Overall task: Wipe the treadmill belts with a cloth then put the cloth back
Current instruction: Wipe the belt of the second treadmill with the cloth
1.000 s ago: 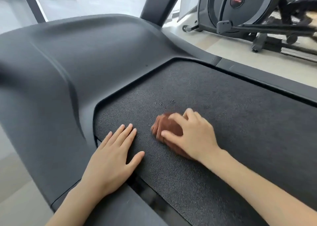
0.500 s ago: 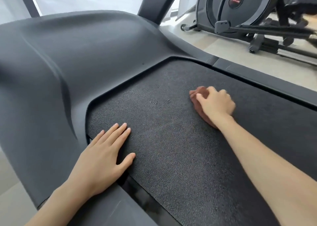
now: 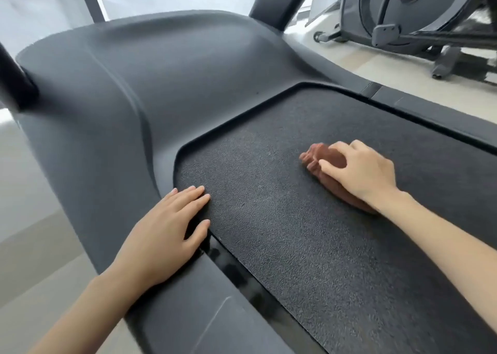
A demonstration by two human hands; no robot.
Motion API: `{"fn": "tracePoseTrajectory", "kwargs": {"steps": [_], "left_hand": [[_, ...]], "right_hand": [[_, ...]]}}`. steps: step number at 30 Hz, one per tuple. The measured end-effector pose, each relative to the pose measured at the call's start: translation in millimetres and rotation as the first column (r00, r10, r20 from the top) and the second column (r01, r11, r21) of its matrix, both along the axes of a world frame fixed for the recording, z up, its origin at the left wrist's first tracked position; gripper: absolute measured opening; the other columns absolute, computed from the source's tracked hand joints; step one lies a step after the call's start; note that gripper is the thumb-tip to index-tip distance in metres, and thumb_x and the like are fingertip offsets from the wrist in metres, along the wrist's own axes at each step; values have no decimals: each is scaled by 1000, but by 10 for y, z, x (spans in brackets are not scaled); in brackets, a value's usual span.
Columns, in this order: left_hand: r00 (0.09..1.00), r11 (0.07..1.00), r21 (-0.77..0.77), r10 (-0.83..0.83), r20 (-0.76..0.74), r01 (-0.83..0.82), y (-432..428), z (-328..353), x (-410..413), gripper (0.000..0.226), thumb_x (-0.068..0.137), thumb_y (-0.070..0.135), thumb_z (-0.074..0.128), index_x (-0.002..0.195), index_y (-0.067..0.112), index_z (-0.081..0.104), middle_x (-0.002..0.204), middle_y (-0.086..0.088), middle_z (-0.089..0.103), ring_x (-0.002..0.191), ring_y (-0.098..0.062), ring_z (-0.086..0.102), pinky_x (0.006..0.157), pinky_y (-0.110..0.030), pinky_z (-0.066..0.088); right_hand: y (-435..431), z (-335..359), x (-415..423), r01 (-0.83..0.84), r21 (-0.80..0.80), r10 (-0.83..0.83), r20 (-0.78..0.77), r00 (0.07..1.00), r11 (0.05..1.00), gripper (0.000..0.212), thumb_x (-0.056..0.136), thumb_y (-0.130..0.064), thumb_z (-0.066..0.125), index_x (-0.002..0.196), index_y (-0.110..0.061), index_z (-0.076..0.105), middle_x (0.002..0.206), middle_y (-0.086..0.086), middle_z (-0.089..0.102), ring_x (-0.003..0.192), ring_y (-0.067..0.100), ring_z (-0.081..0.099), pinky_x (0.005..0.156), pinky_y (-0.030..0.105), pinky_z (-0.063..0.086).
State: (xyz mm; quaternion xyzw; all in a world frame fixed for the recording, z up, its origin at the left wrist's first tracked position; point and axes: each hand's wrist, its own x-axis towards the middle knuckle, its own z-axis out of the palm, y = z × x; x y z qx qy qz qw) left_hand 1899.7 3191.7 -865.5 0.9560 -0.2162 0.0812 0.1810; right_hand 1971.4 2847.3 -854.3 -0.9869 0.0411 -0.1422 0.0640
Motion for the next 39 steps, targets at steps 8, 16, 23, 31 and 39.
{"fn": "tracePoseTrajectory", "kwargs": {"steps": [8,16,23,31,39], "left_hand": [[1000,1000,-2,14,-17,-14,-37,-7,19,59,85,44,41,137,17,47,146,7,39,138,-3,26,114,-17,6],[976,975,48,215,41,-217,-23,-11,50,71,83,46,39,141,5,38,152,-4,30,143,-13,16,117,-30,6],[963,962,61,265,48,-268,21,10,25,67,81,40,40,136,2,45,147,-8,38,139,-18,29,115,-29,10],[973,963,142,222,69,-230,46,-30,37,76,79,51,23,131,6,53,145,-6,41,140,-19,27,117,-34,11],[996,981,175,89,-3,-87,-2,-6,72,79,79,61,16,142,19,40,150,6,33,140,-6,19,117,-30,7]], "right_hand": [[719,-12,1074,233,25,-233,-8,973,972,49,90,-55,44,120,-18,53,124,19,49,114,37,49,88,40,41],[1582,-82,626,-245,-72,250,73,965,967,44,87,-58,44,111,-24,56,107,9,54,101,27,53,71,33,37],[1439,0,-401,-484,-66,488,63,871,873,39,79,-57,54,99,-25,64,89,4,56,83,23,56,64,30,42],[465,-5,-1046,-490,-64,493,39,869,869,42,74,-63,50,99,-33,65,82,-6,55,73,17,59,61,30,51],[-222,14,131,174,-41,-174,1,985,984,48,86,-61,45,117,-26,57,111,11,57,109,33,55,81,39,44]]}}
